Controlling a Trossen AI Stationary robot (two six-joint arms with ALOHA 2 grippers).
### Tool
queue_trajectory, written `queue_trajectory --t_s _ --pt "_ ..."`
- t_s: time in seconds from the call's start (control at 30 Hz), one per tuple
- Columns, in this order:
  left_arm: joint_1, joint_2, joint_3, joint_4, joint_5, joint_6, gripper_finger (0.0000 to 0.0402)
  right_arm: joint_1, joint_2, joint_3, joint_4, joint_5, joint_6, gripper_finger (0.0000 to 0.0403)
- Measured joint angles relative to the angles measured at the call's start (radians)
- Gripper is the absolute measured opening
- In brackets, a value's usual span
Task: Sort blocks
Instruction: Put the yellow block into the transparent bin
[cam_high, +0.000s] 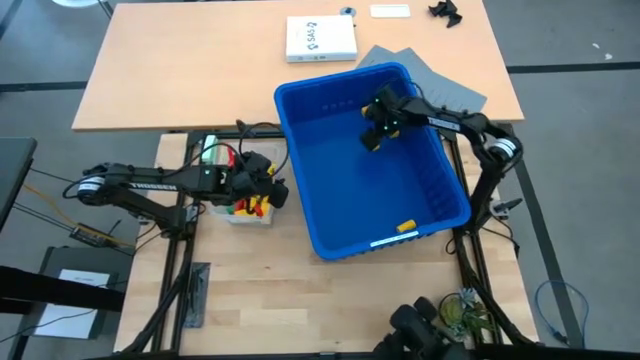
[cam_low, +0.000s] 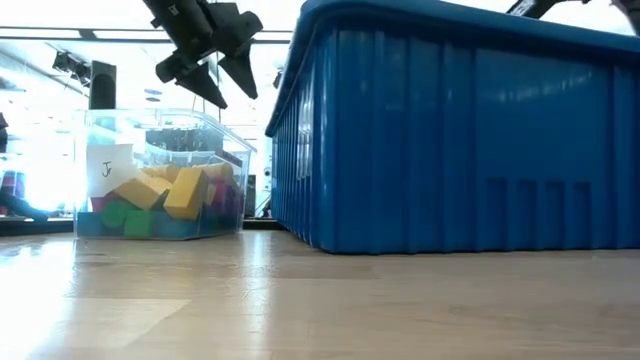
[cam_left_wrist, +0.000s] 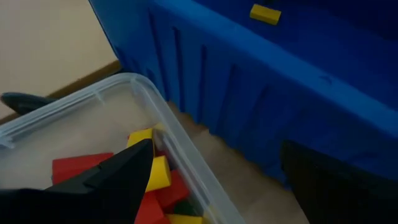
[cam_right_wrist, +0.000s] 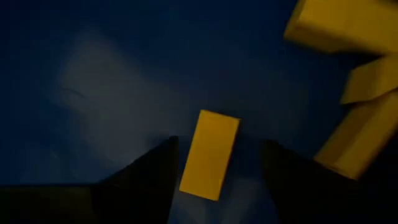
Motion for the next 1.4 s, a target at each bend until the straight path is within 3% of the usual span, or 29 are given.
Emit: queue_trajectory --t_s 0.37,0.57,0.7,0.83,0.93,1.1,1.3,1.4 --pt "0.0 0.015 0.0 0.004 0.002 0.025 0.0357 0.002 0.156 0.005 0.02 0.024 -0.005 0.0209" --pt "0.0 0.015 0.0 0.025 0.022 0.035 0.0357 0.015 0.126 0.0 0.02 0.003 -0.079 0.0121" --pt "0.0 0.015 0.0 0.101 0.11 0.093 0.0351 0.035 0.035 -0.003 -0.002 -0.067 -0.12 0.0121" --pt "-0.015 0.015 0.024 0.236 0.219 0.264 0.0342 0.081 -0.088 -0.001 -0.048 -0.223 -0.18 0.0121" --pt "-0.041 0.024 0.026 0.384 0.299 0.494 0.0336 0.136 -0.194 -0.001 -0.068 -0.405 -0.224 0.0121" --pt "-0.082 0.048 0.026 0.581 0.324 0.85 0.0335 0.258 -0.325 0.0 -0.087 -0.689 -0.195 0.0121" --pt "-0.118 0.126 0.025 0.809 0.324 1.157 0.0335 0.439 -0.39 0.0 -0.08 -0.771 -0.081 0.0121" --pt "-0.142 0.174 0.025 0.92 0.325 1.231 0.0335 0.51 -0.392 0.0 -0.067 -0.773 -0.043 0.0121"
